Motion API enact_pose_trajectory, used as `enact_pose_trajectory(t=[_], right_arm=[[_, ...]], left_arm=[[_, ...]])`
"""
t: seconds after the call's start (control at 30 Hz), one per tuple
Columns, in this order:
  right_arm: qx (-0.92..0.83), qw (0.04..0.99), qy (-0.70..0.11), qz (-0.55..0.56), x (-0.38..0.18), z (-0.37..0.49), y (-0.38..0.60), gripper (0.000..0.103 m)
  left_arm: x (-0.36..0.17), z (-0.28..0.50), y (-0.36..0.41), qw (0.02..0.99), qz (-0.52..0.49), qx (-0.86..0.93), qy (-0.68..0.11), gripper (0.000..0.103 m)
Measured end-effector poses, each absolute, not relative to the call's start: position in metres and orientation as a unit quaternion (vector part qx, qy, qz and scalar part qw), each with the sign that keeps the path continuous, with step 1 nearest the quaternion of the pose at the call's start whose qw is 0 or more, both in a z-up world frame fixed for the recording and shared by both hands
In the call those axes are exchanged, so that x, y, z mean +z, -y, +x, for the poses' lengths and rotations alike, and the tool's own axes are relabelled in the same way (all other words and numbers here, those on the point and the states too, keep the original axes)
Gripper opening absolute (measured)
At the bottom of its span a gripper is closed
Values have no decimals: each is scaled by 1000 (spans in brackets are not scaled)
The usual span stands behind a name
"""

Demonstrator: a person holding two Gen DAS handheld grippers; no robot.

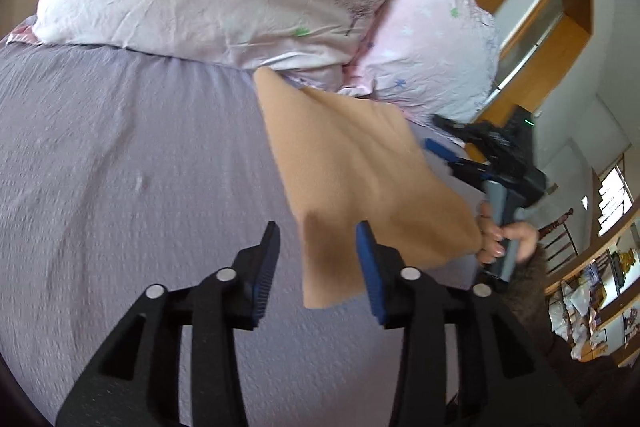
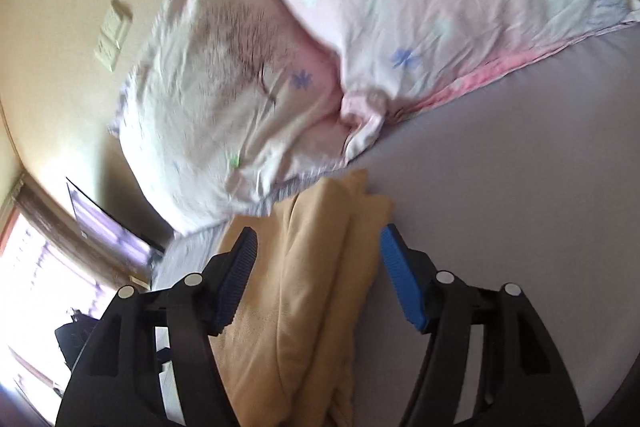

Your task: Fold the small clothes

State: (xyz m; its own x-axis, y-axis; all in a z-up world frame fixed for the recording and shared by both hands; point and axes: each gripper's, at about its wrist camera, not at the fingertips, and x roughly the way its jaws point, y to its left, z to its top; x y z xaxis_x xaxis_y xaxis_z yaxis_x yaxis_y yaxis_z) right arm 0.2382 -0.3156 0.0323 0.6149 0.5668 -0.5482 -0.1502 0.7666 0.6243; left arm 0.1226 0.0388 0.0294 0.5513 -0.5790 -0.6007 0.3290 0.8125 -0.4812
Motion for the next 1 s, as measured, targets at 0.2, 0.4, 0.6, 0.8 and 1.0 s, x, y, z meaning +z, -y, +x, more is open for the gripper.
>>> enact_pose_trajectory(t=[0.2,0.4,0.6,0.8,1.0], right_arm=[[137,861,-430,233,16,253,304,9],[247,855,-355,285,65,177,312,66],[310,818,-411,256,58,117,277,89],[216,821,-456,268,28,105,299,88],[126,878,-428,175,44,72,286,102]], left_arm=[[33,117,-14,867,-138,-268,-398,57],[37,91,-10,890,-76,-215,-395,87],[39,70,-3,903,-43,-180,-387,101],[29,64,3,892,-53,-173,-415,101],[16,61,18,885,-19,-148,-441,101]])
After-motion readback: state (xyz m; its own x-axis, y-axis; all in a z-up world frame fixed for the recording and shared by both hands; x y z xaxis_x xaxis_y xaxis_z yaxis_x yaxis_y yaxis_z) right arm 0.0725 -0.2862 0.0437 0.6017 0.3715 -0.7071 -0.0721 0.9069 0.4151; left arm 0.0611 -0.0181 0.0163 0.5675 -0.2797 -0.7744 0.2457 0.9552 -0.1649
